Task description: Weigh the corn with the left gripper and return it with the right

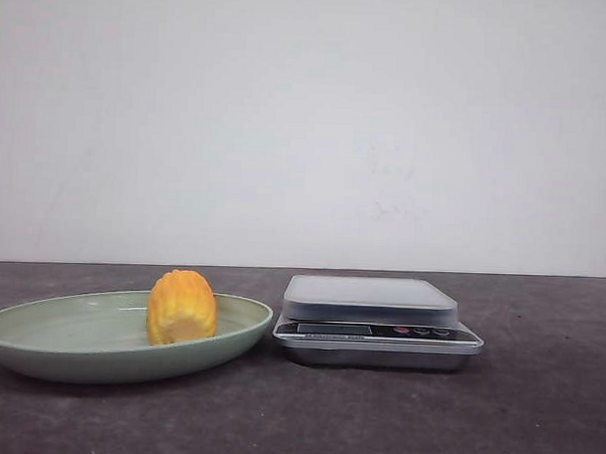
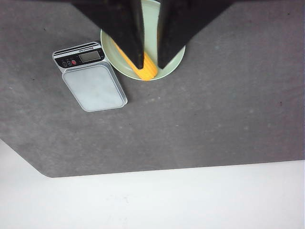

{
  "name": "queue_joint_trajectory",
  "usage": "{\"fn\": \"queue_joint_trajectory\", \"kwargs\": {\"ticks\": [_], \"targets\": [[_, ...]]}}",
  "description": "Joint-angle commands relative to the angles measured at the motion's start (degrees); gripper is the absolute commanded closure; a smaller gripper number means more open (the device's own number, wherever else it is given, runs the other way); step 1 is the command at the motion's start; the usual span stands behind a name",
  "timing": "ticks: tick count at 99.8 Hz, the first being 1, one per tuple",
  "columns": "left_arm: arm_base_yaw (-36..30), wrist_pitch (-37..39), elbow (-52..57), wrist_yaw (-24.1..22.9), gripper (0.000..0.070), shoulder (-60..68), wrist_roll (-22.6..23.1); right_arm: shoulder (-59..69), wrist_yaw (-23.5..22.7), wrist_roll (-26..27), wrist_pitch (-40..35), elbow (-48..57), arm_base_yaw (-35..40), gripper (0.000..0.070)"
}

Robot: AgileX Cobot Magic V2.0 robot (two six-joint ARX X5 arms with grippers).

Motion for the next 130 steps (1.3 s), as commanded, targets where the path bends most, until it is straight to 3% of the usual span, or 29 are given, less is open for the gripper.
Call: {"fn": "queue_joint_trajectory", "kwargs": {"ticks": [1, 8, 14, 39, 64, 76, 103, 130], "targets": [[-0.4, 0.6, 1.0, 0.0, 0.069, 0.4, -0.2, -1.6, -1.5, 0.8, -4.4, 0.5, -3.2, 0.0694], [-0.4, 0.6, 1.0, 0.0, 0.0689, 0.4, -0.2, -3.9, -5.6, 1.9, -8.6, -0.6, -7.1, 0.0694], [-0.4, 0.6, 1.0, 0.0, 0.0689, 0.4, -0.2, -6.7, -5.4, 3.6, -9.0, -3.5, -10.3, 0.0694], [-0.4, 0.6, 1.0, 0.0, 0.069, 0.3, -0.2, -22.5, -5.6, 3.1, 4.1, -28.0, -24.8, 0.0694], [-0.4, 0.6, 1.0, 0.0, 0.0689, 0.3, -0.2, -34.2, -6.8, 6.4, 5.3, -47.6, -32.3, 0.0694], [-0.4, 0.6, 1.0, 0.0, 0.069, 0.3, -0.2, -36.5, -11.4, 6.5, 5.5, -51.9, -33.6, 0.0694], [-0.4, 0.6, 1.0, 0.0, 0.069, 0.3, -0.2, -37.0, -15.0, 8.3, 7.0, -57.3, -35.8, 0.0694], [-0.4, 0.6, 1.0, 0.0, 0.069, 0.3, -0.2, -37.0, -14.6, 7.6, 8.3, -57.7, -37.3, 0.0694]]}}
